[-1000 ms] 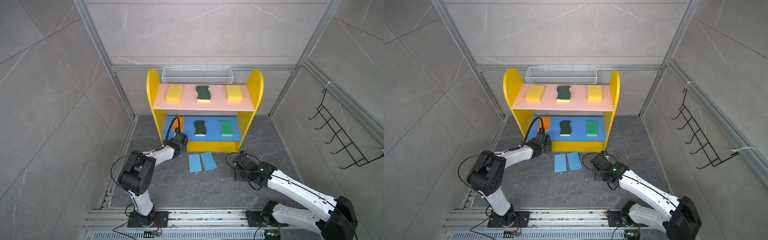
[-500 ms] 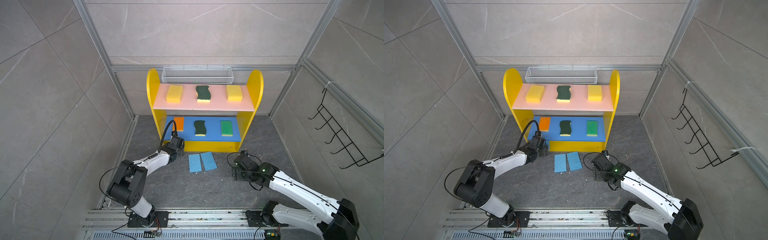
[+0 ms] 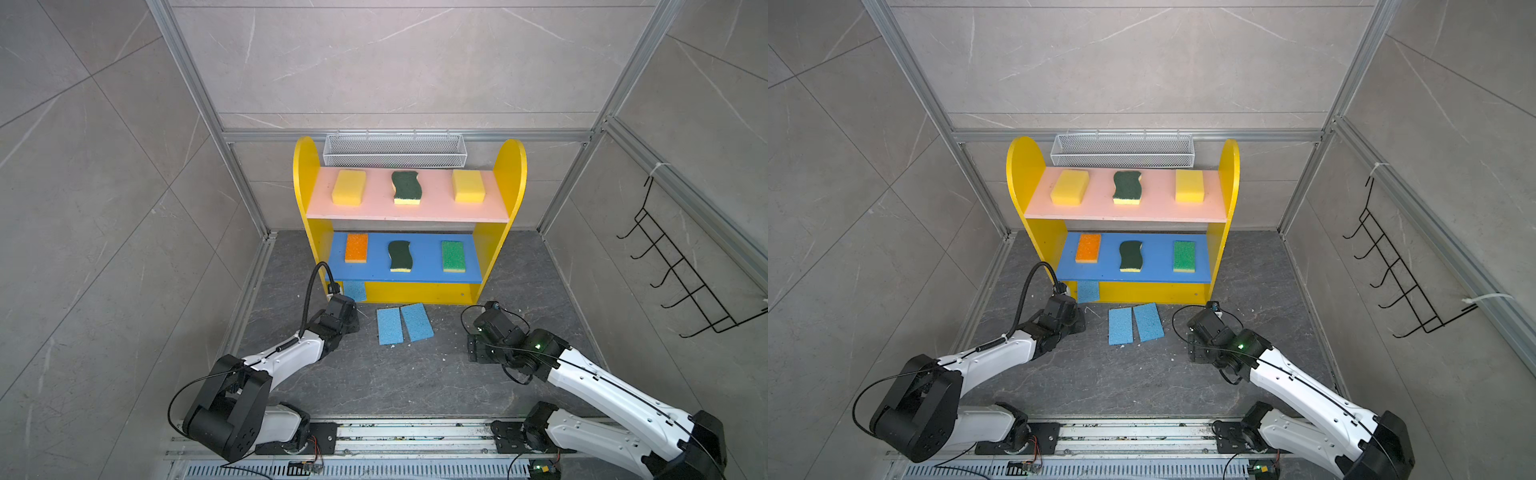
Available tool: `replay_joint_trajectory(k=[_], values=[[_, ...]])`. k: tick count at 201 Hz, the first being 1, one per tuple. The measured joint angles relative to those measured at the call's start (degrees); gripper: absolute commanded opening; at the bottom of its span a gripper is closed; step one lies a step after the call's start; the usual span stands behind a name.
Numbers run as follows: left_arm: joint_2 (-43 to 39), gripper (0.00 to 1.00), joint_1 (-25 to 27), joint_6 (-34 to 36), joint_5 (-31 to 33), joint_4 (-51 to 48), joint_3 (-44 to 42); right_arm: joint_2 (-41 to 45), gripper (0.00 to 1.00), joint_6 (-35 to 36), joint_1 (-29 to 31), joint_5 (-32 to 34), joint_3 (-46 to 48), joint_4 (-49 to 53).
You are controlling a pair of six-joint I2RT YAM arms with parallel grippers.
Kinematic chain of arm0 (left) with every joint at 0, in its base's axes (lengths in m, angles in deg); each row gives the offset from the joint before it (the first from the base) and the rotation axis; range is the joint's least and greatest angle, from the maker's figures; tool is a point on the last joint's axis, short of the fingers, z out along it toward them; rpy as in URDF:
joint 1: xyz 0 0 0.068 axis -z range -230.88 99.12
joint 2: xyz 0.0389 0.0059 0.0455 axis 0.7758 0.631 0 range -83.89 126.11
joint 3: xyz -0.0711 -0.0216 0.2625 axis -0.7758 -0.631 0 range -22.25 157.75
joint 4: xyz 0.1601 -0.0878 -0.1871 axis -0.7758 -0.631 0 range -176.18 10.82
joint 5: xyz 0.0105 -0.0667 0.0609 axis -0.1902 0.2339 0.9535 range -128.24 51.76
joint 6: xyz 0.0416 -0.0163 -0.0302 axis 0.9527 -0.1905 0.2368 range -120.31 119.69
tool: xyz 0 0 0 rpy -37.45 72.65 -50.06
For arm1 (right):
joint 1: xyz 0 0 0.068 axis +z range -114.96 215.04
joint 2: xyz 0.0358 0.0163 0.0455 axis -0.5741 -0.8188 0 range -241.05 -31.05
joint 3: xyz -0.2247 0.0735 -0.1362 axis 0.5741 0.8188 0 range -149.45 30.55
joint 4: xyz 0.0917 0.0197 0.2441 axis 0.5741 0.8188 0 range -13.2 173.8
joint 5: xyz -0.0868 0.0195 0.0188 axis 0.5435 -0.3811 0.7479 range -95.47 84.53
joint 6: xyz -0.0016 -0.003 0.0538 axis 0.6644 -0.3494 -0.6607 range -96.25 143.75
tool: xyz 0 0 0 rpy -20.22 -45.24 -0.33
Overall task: Place and organize the cleaning sponges onto the shelf
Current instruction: 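Place the light-blue sponge on the yellow base under the blue shelf with the left gripper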
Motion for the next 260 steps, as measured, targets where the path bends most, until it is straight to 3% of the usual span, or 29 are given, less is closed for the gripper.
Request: replay_joint_trajectory(k=[19,77,260], values=[[0.4,0.24,0.0,-3.4,0.1,4.4,-2.0,1.2,0.8,0.0,0.0,-0.1,0.0,0.4],[6.5,0.1,0.0,-9.7,0.4,14.0,-2.8,5.5,0.66,0.3,0.0,-1.1,0.0,0.5],[21.0,0.08,-1.2,-22.3,4.5,38.1,-5.4,8.5,0.64,3.3,0.1,-4.2,1.7,-0.1]])
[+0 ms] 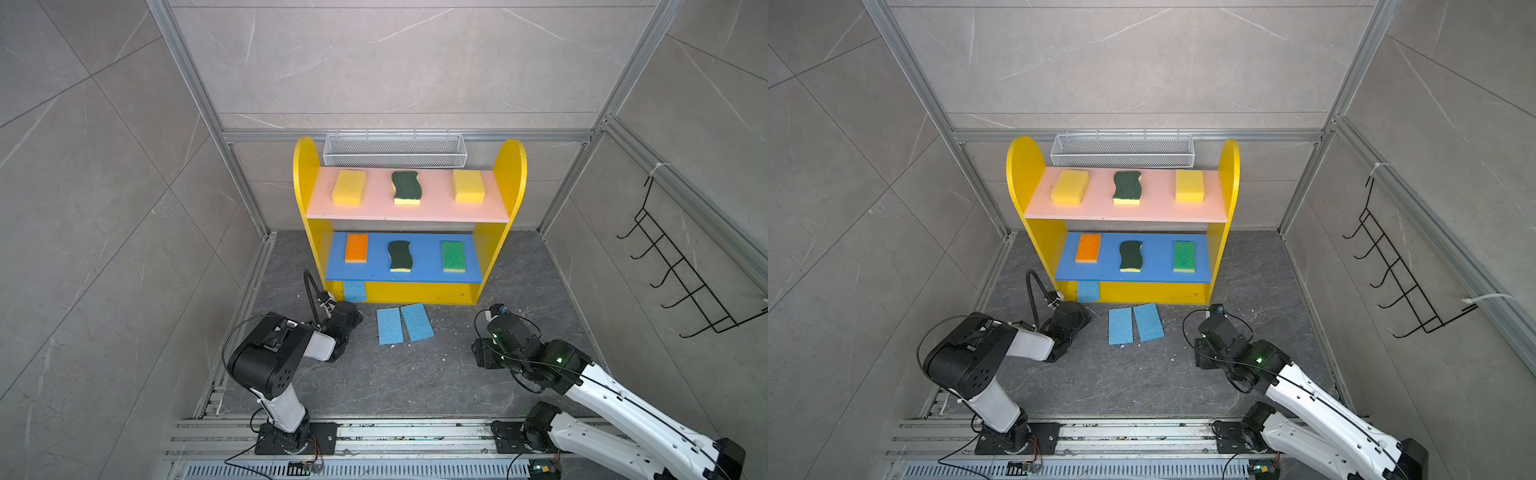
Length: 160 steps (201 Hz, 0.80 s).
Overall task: Place and organize the cleaning sponges onto the shelf
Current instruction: 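Place the light-blue sponge on the yellow base under the blue shelf with the left gripper, then open and withdraw the left gripper while the right moves toward the floor sponges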
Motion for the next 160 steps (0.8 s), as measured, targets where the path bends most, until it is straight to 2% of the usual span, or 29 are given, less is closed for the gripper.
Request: replay_joint_trajectory(k=[89,160], values=[[4.9,0.07,-0.1,-3.3,0.9,7.3,1.0,0.2,0.64,0.0,0.1,-1.2,0.9,-0.3],[9.3,0.07,0.1,-7.5,4.5,16.0,1.4,-0.3,0.64,0.0,0.1,-1.9,2.3,-1.4]])
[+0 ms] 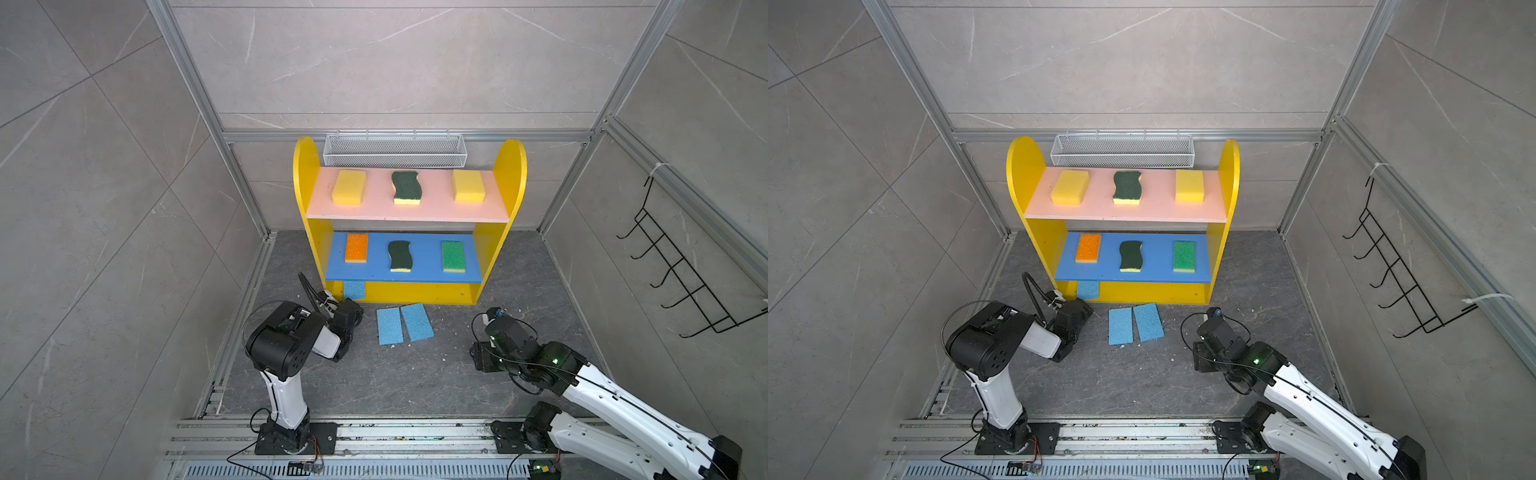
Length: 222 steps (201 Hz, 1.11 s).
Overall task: Place and organize the cleaning sponges onto the shelf
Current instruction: 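Open and withdraw the left gripper while the right moves toward the floor sponges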
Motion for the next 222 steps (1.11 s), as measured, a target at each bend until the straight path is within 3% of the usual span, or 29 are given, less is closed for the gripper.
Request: replay_joint_trajectory(k=[51,158,182,222], values=[[4.7,0.07,0.0,-3.2,0.5,9.5,1.1,-0.3,0.64,0.0,0.0,-0.4,0.5,-0.2],[4.0,0.08,-0.1,-5.6,1.1,11.6,-1.2,-1.2,0.64,0.0,0.0,-1.0,1.3,-1.3],[-0.2,0.11,1.3,-4.1,2.8,5.6,-3.3,-1.4,0.67,-0.3,0.0,-1.4,1.9,-2.4],[-13.4,0.14,6.9,0.0,6.0,-17.2,-5.2,-2.0,0.72,-0.6,0.4,-1.9,3.0,-4.1]])
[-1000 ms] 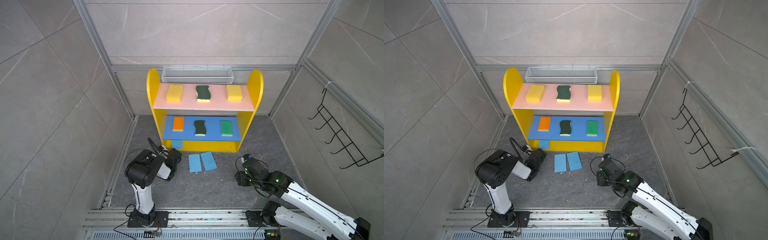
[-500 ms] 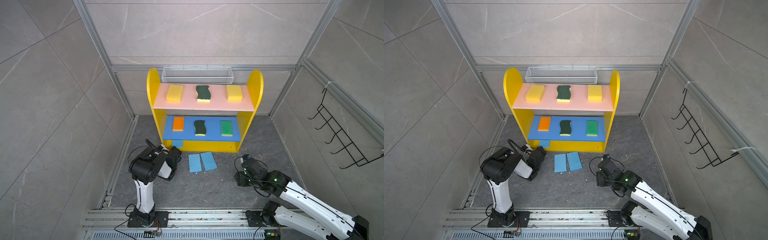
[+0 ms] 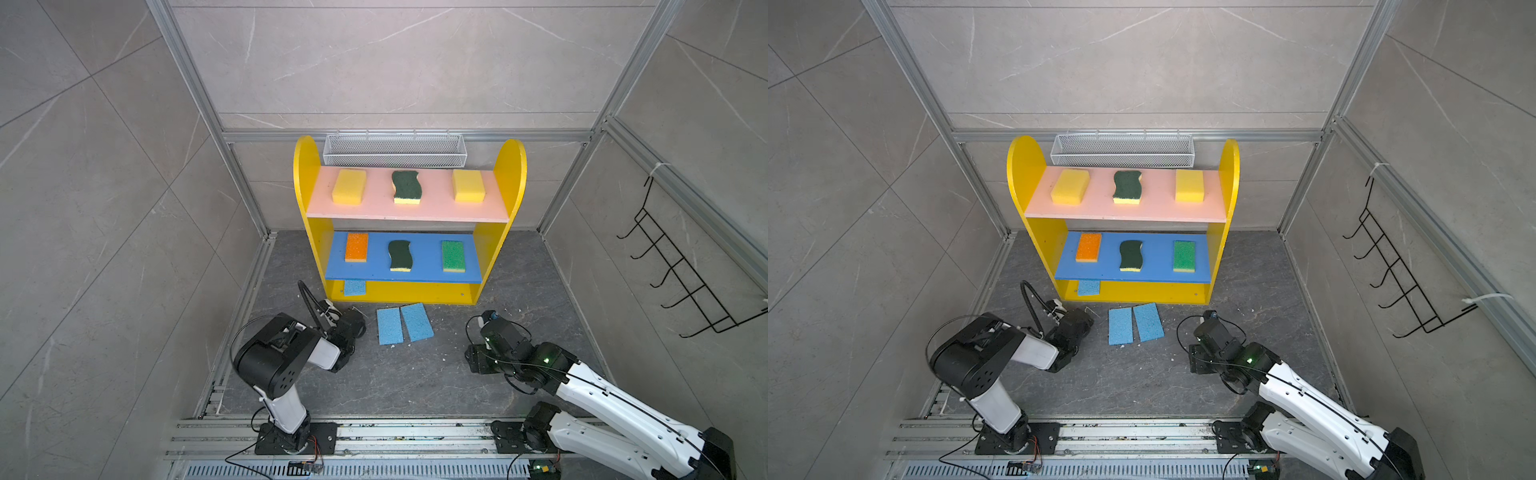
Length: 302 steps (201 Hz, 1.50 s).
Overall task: Place and organize the cleaning sponges onto the shelf
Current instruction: 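Open and withdraw the left gripper while the right moves toward the floor sponges, then lower the right gripper over the light-blue sponge nearer the robot and grasp it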
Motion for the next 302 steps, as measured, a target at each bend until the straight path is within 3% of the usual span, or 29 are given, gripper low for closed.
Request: replay_joint_trajectory(k=[76,98,122,188,302], values=[[-39.6,0.33,2.0,3.2,7.6,-52.5,4.4,-7.3,0.78,-1.1,3.8,0.0,0.3,-7.5],[-47.2,0.39,2.0,4.1,8.2,-64.1,5.7,-10.3,0.8,-1.1,4.7,0.0,0.3,-10.3],[-49.8,0.44,2.0,5.7,7.8,-73.5,8.1,-13.5,0.8,-1.1,5.4,0.3,0.3,-13.9],[-41.2,0.6,2.0,11.1,4.1,-79.9,15.8,-23.8,0.82,-0.4,8.3,2.0,0.0,-23.5],[-47.3,0.68,2.0,12.2,3.3,-81.3,15.8,-40.1,0.91,5.2,9.0,3.9,-7.0,-35.9]])
